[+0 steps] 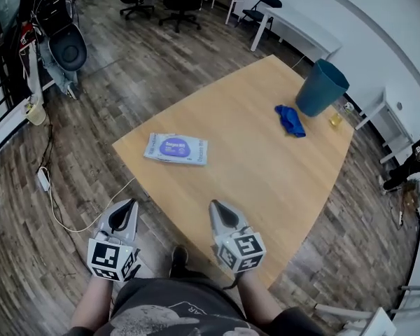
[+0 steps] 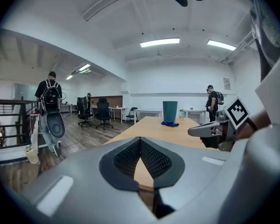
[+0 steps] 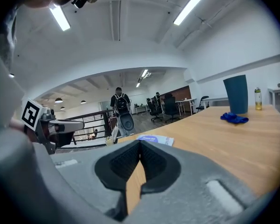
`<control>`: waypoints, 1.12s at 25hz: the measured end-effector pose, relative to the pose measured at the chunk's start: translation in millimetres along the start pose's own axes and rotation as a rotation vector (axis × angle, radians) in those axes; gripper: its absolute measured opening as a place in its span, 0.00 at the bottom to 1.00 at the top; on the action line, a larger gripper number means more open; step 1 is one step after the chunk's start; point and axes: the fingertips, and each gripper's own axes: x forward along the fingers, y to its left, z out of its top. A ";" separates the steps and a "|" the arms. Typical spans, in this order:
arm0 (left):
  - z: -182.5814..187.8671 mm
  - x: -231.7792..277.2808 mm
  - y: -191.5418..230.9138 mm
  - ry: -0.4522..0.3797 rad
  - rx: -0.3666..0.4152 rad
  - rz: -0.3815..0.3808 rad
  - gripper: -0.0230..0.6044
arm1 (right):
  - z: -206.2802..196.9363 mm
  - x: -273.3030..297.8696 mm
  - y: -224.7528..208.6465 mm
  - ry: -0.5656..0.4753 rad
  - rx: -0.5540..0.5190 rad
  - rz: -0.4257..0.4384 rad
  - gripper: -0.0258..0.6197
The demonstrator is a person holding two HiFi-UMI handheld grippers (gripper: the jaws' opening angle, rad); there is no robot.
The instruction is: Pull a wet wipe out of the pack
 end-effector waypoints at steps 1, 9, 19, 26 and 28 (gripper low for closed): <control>1.8 5.8 2.1 -0.001 -0.008 0.007 0.07 | 1.0 4.5 -4.0 0.002 0.002 0.007 0.03; 1.5 32.9 1.1 0.051 0.029 0.029 0.07 | 0.1 22.4 -17.4 0.020 0.019 0.033 0.03; -23.2 77.9 24.8 0.136 0.045 -0.004 0.07 | -3.5 42.0 -25.5 0.049 0.028 -0.001 0.03; -36.9 137.5 50.4 0.218 0.060 -0.059 0.07 | 1.3 84.4 -32.8 0.085 -0.009 -0.033 0.04; -45.8 152.5 55.5 0.249 0.075 -0.084 0.07 | -2.5 101.7 -32.1 0.113 -0.015 -0.027 0.07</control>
